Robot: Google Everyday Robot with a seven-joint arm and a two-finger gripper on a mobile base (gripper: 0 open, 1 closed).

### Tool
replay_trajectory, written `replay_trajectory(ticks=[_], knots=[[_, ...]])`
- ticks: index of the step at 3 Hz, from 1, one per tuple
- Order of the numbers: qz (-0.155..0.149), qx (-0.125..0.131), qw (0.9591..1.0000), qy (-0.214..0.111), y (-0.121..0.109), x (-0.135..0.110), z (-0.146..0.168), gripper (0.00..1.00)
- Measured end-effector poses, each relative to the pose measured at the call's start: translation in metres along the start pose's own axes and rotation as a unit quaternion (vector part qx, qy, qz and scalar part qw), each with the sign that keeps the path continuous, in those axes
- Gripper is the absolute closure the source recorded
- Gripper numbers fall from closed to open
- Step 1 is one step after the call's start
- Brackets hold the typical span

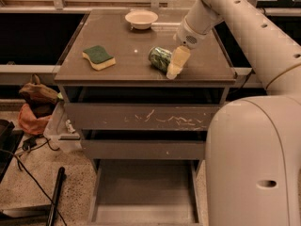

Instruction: Place green can into bottom drawer

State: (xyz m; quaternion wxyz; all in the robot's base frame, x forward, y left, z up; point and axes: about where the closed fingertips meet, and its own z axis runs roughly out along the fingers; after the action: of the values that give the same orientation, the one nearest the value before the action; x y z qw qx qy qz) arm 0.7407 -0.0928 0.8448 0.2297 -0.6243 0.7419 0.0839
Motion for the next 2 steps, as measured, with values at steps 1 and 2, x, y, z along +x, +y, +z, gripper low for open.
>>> replay_trajectory(ticks=[1, 2], knots=[[-0.002, -0.005, 1.0, -0.004, -0.0005, -0.0049, 0.0026, 0.05], [-0.003, -0.005, 1.0, -0.004, -0.0005, -0.0052, 0.0026, 0.28]])
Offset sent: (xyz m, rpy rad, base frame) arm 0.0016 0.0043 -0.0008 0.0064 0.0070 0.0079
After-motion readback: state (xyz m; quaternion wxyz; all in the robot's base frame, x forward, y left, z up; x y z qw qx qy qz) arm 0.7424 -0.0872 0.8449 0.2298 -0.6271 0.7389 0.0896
